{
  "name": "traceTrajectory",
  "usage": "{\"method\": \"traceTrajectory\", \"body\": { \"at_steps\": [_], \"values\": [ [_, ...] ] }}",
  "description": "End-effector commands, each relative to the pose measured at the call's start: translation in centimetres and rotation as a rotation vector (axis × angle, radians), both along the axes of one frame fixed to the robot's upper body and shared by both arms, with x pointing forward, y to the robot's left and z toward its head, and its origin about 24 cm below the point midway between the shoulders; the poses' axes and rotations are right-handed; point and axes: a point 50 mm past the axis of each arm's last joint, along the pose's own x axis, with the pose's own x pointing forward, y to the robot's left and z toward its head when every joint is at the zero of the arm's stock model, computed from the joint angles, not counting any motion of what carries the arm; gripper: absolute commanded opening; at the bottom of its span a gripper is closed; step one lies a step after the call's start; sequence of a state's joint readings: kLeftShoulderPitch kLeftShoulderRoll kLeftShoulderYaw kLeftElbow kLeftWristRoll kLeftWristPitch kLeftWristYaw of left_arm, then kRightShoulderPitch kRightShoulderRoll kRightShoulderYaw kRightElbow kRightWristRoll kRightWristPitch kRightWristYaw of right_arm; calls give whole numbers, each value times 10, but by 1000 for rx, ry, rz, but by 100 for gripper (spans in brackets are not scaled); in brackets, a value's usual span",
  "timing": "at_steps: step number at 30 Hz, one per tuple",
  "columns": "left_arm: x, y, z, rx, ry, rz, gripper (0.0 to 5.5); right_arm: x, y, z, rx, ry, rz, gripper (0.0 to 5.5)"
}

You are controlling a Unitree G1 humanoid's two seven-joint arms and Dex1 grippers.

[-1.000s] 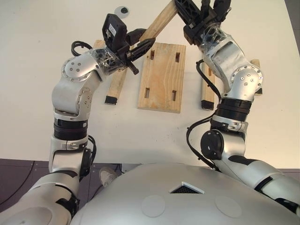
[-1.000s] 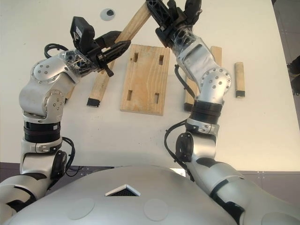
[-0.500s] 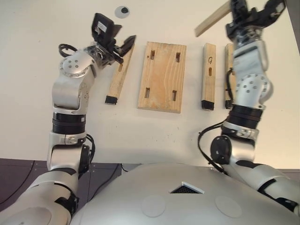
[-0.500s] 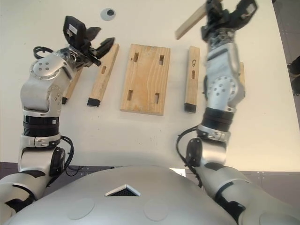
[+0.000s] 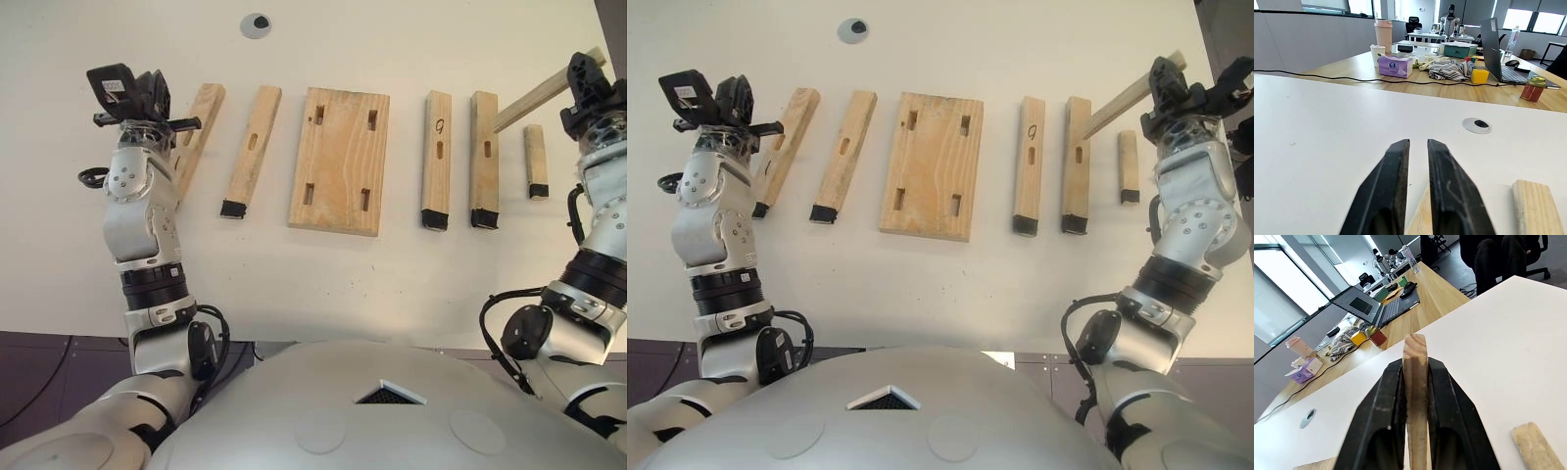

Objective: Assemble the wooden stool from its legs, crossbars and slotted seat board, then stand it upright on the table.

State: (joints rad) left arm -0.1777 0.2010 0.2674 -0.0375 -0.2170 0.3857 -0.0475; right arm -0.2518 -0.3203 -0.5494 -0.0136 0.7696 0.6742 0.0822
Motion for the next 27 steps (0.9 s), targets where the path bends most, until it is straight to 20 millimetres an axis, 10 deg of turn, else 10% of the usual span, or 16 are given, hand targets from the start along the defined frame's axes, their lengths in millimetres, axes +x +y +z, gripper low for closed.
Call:
{"method": "traceTrajectory", "body": {
  "at_steps": [1,20,27],
  "values": [
    [-4,2,-4,19,20,6,63,-10,3,-1,4,12,-11,39],
    [4,-3,2,45,18,-50,63,-26,4,-37,-154,84,-70,39],
    [5,-5,2,50,36,-85,63,-59,41,-60,-434,65,-11,39]
  ]
}}
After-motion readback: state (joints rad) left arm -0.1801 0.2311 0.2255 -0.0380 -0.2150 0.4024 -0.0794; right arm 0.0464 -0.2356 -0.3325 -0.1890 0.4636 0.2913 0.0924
